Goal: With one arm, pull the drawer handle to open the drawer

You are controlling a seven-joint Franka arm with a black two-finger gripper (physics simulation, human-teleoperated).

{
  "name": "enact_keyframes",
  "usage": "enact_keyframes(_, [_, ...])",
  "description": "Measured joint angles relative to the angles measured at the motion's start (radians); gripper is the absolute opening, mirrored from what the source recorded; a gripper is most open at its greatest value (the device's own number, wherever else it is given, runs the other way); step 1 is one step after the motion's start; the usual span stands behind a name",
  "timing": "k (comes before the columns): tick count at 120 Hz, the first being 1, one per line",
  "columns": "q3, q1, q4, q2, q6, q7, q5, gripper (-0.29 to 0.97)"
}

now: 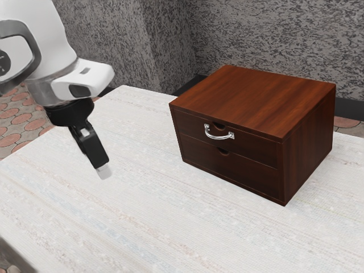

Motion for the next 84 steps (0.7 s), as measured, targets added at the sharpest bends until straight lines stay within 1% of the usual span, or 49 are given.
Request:
enact_keyframes(16, [-0.023,0.002,-0.011,0.021,0.029,0.214,0.002,0.68])
enact_keyframes(22, [-0.013,0.003,-0.058,0.01,0.07,0.281,0.001,0.68])
enact_keyframes(33, [0.016,0.001,-0.173,-0.02,0.185,0.384,-0.001,0.68])
enact_keyframes(47, [0.003,-0.012,-0.249,-0.031,0.356,0.481,-0.006,0.68])
enact_keyframes(66, [-0.03,-0.025,-0.293,-0.025,0.583,0.603,-0.009,0.68])
enact_keyframes(84, [-0.025,-0.042,-0.304,0.006,0.72,0.721,-0.009,0.68])
